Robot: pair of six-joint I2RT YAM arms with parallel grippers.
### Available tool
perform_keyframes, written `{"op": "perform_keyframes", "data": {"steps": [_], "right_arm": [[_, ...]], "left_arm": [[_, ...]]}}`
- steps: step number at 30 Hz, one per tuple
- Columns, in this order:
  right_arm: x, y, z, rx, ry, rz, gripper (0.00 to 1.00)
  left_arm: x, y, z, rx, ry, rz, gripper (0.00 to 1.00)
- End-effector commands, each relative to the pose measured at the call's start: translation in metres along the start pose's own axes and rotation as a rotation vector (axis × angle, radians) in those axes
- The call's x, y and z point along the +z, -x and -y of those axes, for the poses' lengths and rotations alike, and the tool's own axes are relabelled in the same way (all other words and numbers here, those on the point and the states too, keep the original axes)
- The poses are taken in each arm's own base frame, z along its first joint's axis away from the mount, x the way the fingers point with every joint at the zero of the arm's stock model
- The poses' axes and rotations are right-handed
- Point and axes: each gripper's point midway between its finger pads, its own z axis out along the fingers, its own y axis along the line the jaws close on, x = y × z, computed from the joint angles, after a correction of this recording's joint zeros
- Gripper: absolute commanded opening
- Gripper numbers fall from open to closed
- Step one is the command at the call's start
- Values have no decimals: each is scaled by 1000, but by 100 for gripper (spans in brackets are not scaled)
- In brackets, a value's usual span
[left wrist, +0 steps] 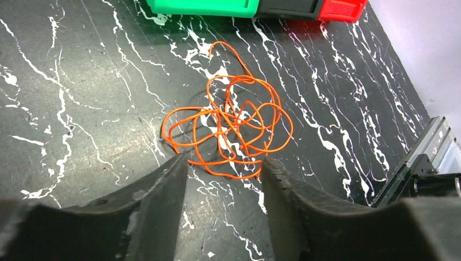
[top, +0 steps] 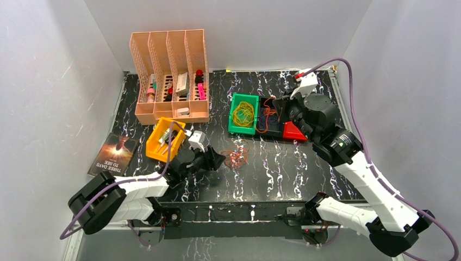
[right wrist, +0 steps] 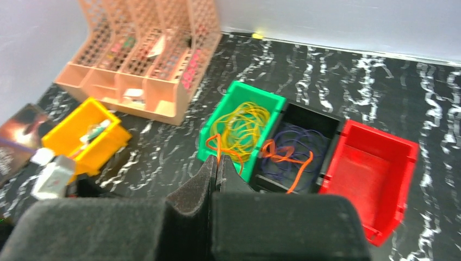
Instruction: Untangle the cables
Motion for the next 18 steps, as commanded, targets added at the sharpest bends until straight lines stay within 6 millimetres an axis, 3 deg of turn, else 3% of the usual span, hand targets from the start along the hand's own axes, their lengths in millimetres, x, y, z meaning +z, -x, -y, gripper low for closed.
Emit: {"op": "perform_keyframes", "data": {"steps": [1,7,13,18], "right_arm": [[0,20,35,-55,-201,53,0],[11,2,76,-140,-436,3,0],[25,-2,115,-131,-552,-8,0],[32,7,140,-100,-588,3,0]], "left_arm": [[-6,8,-2,-11,37,1,55],[-7,3,1,22,67,-119,76],[-6,-12,14,59,33,-295,95],[-8,-10,16,58,28,-293,98]]}}
